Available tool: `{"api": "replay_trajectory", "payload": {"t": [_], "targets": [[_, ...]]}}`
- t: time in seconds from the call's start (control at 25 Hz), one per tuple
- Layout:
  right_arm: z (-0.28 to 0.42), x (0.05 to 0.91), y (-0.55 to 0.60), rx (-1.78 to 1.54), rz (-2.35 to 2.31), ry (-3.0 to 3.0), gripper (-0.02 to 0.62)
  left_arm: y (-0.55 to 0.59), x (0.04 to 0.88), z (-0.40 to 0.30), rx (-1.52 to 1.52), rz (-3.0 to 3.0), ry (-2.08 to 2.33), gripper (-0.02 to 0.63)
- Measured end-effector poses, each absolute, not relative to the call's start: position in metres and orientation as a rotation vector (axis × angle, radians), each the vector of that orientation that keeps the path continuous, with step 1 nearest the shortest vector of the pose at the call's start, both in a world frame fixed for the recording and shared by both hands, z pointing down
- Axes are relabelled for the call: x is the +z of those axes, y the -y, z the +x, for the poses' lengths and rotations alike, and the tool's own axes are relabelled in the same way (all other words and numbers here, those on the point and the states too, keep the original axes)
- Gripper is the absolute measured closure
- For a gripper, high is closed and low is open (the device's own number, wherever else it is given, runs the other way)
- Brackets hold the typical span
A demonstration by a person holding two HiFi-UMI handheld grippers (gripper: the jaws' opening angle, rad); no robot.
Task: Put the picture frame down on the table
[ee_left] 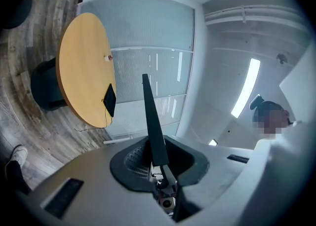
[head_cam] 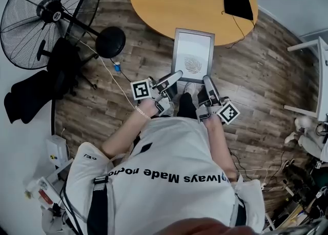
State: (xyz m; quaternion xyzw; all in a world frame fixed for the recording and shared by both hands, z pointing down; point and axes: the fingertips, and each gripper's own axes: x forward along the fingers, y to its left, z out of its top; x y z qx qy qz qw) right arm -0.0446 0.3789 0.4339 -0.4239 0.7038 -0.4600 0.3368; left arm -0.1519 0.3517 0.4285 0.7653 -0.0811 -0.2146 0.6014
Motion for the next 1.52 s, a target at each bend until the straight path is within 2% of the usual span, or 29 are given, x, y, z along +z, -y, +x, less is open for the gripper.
{"api": "replay_trajectory", "payload": {"t": [0.36,1.12,1.52], "targets": [[-0.003,0.446,-0.292,-1.241,-1.09,-1.836,0.497,-0.268,0.441,-0.11,-0.492,1.749,0.224,0.541],[0.085,0.452,-0.193,-1.297,-1.07,-1.819,0.497,-0.172,0.442,-0.024,-0.493,1.74,0.275,0.541],[0.09,0.453,-0.186,-1.29,-1.055,-1.837,0.497,-0.166,0.443,-0.018,-0.512,1.749,0.281,0.54]]}}
